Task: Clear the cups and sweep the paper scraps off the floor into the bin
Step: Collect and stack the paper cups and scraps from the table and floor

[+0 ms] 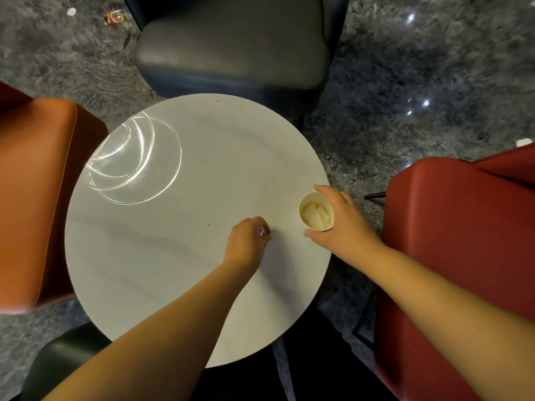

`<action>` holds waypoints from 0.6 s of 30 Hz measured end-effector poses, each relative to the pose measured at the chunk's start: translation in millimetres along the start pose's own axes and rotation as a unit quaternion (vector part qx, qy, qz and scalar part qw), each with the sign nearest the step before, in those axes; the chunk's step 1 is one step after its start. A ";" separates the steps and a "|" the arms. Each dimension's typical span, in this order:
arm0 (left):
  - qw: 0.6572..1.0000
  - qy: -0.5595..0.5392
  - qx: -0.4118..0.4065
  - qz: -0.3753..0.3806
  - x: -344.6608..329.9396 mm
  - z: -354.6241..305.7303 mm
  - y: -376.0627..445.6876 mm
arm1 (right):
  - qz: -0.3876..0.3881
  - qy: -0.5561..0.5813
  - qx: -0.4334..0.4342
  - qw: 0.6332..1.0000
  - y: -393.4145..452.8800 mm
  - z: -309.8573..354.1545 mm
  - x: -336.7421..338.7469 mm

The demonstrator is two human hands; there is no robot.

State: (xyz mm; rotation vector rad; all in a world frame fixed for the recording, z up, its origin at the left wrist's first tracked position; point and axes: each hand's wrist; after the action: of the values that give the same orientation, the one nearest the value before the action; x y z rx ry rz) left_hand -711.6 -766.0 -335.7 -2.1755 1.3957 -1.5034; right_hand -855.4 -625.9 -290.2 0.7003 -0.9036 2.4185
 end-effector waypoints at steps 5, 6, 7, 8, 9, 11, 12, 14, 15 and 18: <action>0.980 -0.171 -0.014 -0.101 24.5 -42.3 -19.5 | 0.019 -0.005 0.011 1.000 -4.4 6.7 8.9; 0.974 -0.189 -0.035 -0.119 29.8 -54.7 -25.3 | 0.021 -0.007 0.015 1.000 -5.7 9.7 10.6; 0.969 -0.201 -0.059 -0.132 34.9 -66.6 -31.5 | 0.023 -0.010 0.019 1.000 -7.5 13.7 12.5; 0.965 -0.207 -0.082 -0.137 39.6 -78.0 -37.4 | 0.024 -0.011 0.023 0.999 -9.5 18.6 14.5; 0.964 -0.209 -0.100 -0.132 43.7 -87.8 -42.5 | 0.024 -0.010 0.028 0.999 -12.0 23.5 16.6; 0.970 -0.182 -0.123 -0.103 50.9 -99.4 -49.9 | 0.025 -0.008 0.041 0.999 -17.2 33.1 21.4; 0.974 -0.162 -0.128 -0.096 55.0 -101.7 -52.5 | 0.023 -0.002 0.044 0.999 -20.2 37.3 24.6; 0.973 -0.163 -0.119 -0.113 64.1 -99.2 -57.0 | 0.014 0.008 0.047 0.999 -25.9 43.2 30.8; 0.969 -0.182 -0.107 -0.131 70.0 -95.9 -59.4 | 0.006 0.006 0.047 0.999 -28.5 45.1 33.8; 0.965 -0.184 -0.071 -0.173 87.9 -79.8 -64.1 | -0.014 0.006 0.042 0.999 -37.5 47.3 39.7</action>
State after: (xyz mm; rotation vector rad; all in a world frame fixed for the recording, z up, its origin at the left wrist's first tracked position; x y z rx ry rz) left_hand -731.2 -767.9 -202.2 -2.7237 1.0715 -1.0239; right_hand -850.2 -623.9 -218.1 0.7226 -0.7860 2.4440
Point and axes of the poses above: each hand's wrist, its own y-axis towards the middle knuckle, its own x-axis out of the back of the hand, z = x × y, and after that the axes turned 4 degrees about z, right-handed
